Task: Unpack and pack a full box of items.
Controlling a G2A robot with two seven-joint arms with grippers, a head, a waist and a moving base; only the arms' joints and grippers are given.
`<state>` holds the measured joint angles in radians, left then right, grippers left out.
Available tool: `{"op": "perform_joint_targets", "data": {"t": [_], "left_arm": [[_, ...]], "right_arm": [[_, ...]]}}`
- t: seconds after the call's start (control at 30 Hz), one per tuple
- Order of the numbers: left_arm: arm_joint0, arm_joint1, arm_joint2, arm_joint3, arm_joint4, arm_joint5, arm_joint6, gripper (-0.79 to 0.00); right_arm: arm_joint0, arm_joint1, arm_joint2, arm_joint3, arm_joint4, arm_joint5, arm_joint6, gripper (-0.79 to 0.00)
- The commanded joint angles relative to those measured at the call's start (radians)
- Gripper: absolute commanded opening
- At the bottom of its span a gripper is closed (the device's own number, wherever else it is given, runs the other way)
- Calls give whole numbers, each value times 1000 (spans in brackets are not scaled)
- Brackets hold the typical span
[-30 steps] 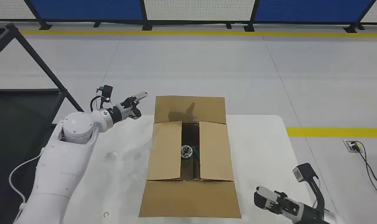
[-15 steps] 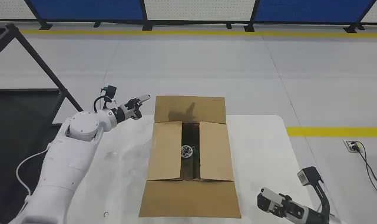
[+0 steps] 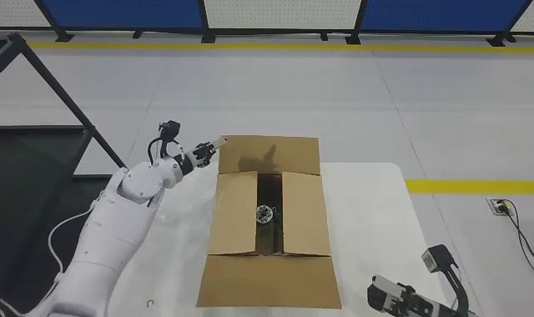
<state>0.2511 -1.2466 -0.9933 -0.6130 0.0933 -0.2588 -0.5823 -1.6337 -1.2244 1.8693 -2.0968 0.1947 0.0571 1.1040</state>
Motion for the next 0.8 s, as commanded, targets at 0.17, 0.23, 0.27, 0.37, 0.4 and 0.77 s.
{"op": "perform_joint_targets", "data": {"t": [0.17, 0.23, 0.27, 0.37, 0.4, 0.77], "left_arm": [[-50, -49, 54, 134, -18, -146, -3, 0], [-62, -60, 57, 168, -35, -199, -8, 0], [-68, -63, 59, 186, -39, -222, -10, 0], [-78, -73, 55, 223, -65, -285, -20, 0], [-81, -74, 53, 233, -72, -306, -26, 0], [-80, -69, 26, 276, -104, -497, -71, 0]], "right_arm": [[-41, 10, 23, -12, 17, -12, -2, 0], [-50, 13, 24, -14, 16, -9, 8, 0], [-53, 15, 23, -16, 11, -6, 19, 0], [-57, 25, 14, -24, -23, 12, 74, 0], [-55, 28, 12, -26, -31, 20, 89, 0], [-29, 53, -51, -39, -59, 57, 195, 0]]}}
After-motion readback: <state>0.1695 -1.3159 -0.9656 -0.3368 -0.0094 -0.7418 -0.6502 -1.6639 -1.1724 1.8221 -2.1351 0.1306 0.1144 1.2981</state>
